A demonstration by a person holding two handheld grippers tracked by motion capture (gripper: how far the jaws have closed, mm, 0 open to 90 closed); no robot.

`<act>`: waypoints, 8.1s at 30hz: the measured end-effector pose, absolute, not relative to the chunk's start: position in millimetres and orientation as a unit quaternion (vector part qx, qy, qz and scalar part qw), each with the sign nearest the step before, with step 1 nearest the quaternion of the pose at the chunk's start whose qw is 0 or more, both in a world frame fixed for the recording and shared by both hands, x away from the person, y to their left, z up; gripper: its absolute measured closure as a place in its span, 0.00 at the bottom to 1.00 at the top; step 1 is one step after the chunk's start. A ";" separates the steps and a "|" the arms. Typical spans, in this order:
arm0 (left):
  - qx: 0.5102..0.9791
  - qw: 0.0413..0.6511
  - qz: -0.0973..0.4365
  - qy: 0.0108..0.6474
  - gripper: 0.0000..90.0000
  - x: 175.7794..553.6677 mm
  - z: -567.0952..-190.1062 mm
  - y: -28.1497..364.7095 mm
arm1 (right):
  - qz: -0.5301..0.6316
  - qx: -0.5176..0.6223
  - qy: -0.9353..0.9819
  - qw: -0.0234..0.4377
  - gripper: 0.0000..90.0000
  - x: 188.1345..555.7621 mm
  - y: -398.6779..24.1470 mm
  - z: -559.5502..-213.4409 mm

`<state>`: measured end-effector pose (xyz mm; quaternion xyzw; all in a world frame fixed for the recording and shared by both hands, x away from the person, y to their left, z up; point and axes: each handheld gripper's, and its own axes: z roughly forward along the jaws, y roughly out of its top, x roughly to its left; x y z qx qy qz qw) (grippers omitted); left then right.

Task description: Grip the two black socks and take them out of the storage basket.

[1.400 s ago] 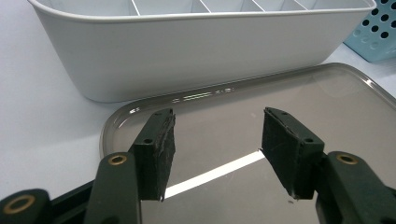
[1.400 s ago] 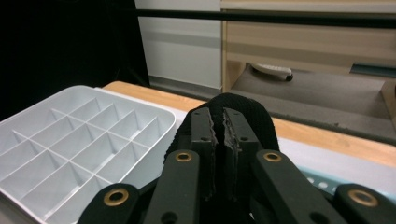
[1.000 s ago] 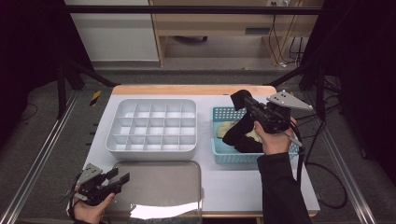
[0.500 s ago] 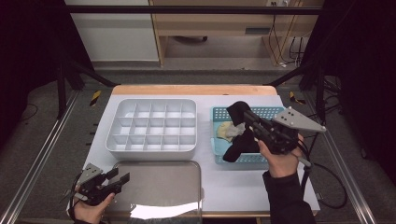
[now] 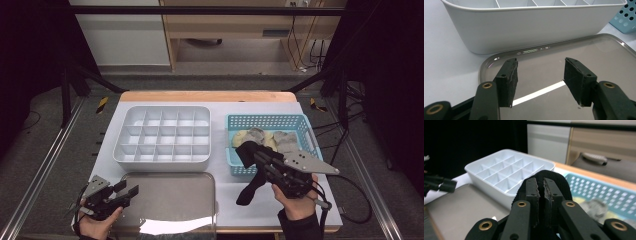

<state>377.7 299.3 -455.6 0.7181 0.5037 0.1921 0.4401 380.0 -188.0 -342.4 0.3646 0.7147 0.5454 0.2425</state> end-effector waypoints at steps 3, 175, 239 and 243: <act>0.718 0.440 0.193 0.503 0.48 377.6 -455.7 299.1 | 0.540 0.363 0.722 0.233 0.92 376.0 -184.6 -354.0; 0.719 0.420 0.217 0.509 0.49 381.2 -461.9 303.1 | 0.364 0.552 0.712 0.236 0.99 517.6 -190.9 -409.2; 0.718 0.421 0.217 0.510 0.49 381.1 -461.7 303.3 | 0.484 0.493 0.663 0.288 1.00 476.1 -209.6 -348.6; 0.718 0.422 0.218 0.509 0.49 381.0 -461.7 303.1 | 0.494 0.482 0.662 0.292 1.00 468.2 -209.9 -340.4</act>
